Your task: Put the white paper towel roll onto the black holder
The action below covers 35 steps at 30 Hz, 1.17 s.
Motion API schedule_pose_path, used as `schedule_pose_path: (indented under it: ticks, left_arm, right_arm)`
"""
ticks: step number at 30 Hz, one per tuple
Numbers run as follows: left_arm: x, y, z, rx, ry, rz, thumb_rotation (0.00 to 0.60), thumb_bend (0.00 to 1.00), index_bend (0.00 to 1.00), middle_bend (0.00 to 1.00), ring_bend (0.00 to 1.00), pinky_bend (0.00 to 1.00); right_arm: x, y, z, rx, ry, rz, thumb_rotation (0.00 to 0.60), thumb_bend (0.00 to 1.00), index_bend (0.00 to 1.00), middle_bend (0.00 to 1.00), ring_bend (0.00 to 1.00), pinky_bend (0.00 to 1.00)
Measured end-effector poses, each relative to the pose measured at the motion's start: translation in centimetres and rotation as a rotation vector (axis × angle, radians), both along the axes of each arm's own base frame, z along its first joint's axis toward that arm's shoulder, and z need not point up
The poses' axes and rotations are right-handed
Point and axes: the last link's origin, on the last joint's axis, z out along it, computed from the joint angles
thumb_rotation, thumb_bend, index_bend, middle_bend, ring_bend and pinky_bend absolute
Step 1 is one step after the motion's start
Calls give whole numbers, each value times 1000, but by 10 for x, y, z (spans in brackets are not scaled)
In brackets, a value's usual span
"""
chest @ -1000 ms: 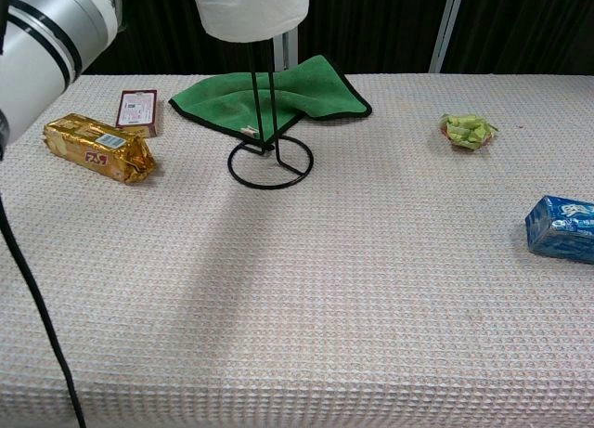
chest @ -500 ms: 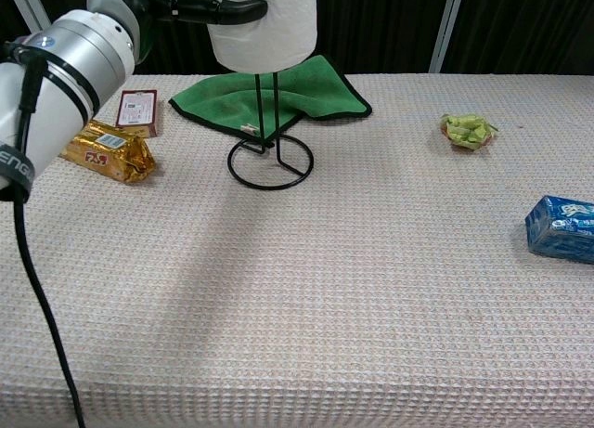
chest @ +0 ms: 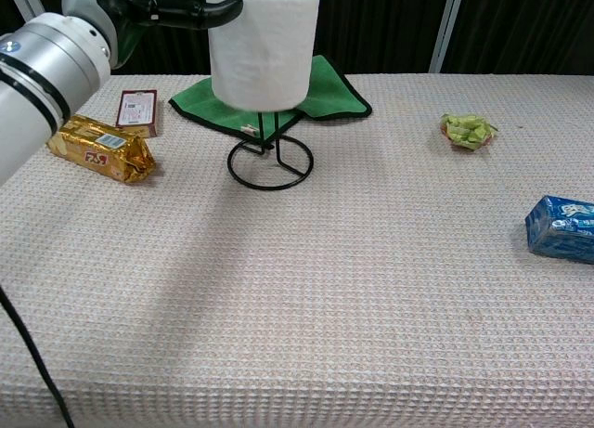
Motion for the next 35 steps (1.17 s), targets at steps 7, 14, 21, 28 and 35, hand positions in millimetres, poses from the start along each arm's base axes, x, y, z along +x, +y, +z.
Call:
schedule_pose_path:
  ticks: [7, 14, 21, 28, 35]
  left_arm:
    - [-8, -5, 10, -5, -13, 4, 600, 227, 10, 0, 26, 203]
    - [-36, -20, 42, 44, 65, -1, 575, 168, 34, 3, 27, 202]
    - [-103, -59, 97, 93, 521, 11, 266, 197, 55, 21, 35, 203]
    - [-176, -145, 134, 193, 1092, 80, 156, 139, 55, 19, 35, 210]
    - [-199, -198, 148, 220, 1222, 103, 67, 124, 56, 19, 35, 202]
  right_arm:
    - [4, 0, -1, -2, 4, 9, 600, 257, 0, 0, 0, 0]
    - [6, -1, 0, -2, 3, 17, 600, 257, 0, 0, 0, 0]
    - [7, -2, -2, -4, 5, 43, 600, 251, 0, 0, 0, 0]
    - [12, -5, -5, 0, 31, 72, 600, 230, 0, 0, 0, 0]
    - [19, -6, -8, 4, 48, 89, 600, 231, 0, 0, 0, 0]
